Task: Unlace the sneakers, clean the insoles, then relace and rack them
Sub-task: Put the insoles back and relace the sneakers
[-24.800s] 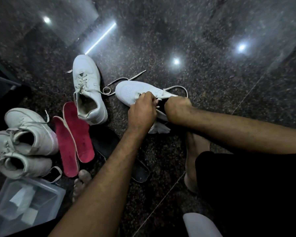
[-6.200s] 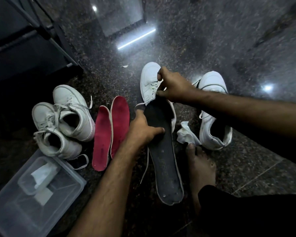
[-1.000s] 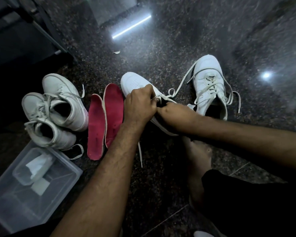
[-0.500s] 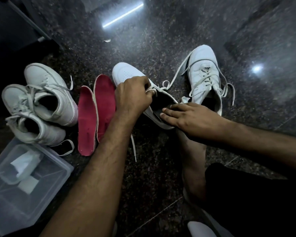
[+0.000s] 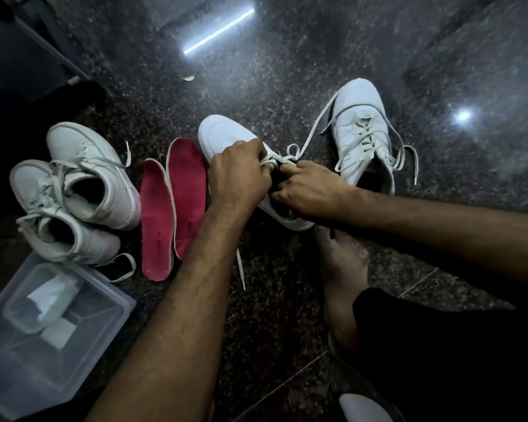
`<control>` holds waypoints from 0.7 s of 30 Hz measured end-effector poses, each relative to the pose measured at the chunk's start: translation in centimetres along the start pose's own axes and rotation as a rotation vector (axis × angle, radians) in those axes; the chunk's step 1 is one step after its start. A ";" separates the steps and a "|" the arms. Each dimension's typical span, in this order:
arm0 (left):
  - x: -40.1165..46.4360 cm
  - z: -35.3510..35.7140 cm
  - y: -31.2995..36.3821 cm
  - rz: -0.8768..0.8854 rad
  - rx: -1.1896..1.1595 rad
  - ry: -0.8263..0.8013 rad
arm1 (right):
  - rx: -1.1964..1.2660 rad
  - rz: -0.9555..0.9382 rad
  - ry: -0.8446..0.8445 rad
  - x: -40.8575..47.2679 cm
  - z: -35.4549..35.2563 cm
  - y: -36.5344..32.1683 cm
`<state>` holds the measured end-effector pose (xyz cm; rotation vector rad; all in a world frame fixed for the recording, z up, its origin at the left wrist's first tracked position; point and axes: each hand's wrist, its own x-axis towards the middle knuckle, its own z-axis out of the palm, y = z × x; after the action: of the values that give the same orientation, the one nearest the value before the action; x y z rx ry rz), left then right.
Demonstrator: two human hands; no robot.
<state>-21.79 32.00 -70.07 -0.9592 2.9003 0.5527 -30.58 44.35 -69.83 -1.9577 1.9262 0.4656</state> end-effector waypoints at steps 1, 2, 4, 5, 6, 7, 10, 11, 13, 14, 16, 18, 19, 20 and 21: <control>0.0 0.0 0.0 -0.005 -0.001 -0.006 | 0.005 -0.015 -0.015 0.6 -0.3 0.1; 0.0 0.1 0.0 -0.009 -0.001 -0.013 | 0.007 -0.028 -0.019 1.0 -0.7 0.1; 0.0 0.0 0.0 -0.012 -0.008 -0.020 | 0.037 -0.031 0.034 1.3 -0.5 -0.1; 0.1 0.0 -0.1 -0.014 -0.017 -0.021 | 0.043 -0.024 0.051 1.1 -0.2 -0.1; 0.1 0.0 -0.1 -0.016 -0.023 -0.020 | 0.043 -0.009 0.042 0.8 0.0 -0.2; 0.1 0.1 -0.2 -0.020 -0.025 -0.015 | 0.046 -0.014 0.049 0.4 0.3 -0.1; 0.2 0.3 -0.2 -0.023 -0.019 -0.012 | 0.120 -0.031 0.020 -1.2 0.0 0.4; 0.3 0.2 -0.1 -0.023 -0.021 -0.013 | 0.095 -0.027 0.040 -1.6 -0.3 0.4; 0.5 0.1 0.1 -0.021 -0.024 -0.019 | -0.003 0.010 0.039 -2.0 -0.6 0.4; 0.6 0.1 0.1 -0.020 -0.021 -0.026 | 0.007 0.050 0.016 -1.9 -0.7 0.5; 0.6 0.0 0.2 -0.015 -0.008 -0.032 | 0.042 0.079 -0.008 -1.5 -0.7 -0.1; 0.5 0.1 0.4 -0.005 0.003 -0.031 | -0.022 -0.022 0.050 -0.8 -0.5 -0.6; 0.5 0.1 0.5 -0.002 0.005 -0.030 | -0.050 -0.043 0.083 -0.5 -0.5 -0.7; 0.4 0.1 0.5 -0.002 0.004 -0.030 | -0.034 -0.047 0.058 -0.1 -0.7 -0.7; 0.4 0.1 0.4 -0.004 0.001 -0.029 | -0.006 -0.037 0.041 0.2 -0.9 -0.7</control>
<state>-22.34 32.16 -70.11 -0.9491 2.8722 0.5606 -29.84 43.73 -69.13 -2.0184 1.9117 0.4248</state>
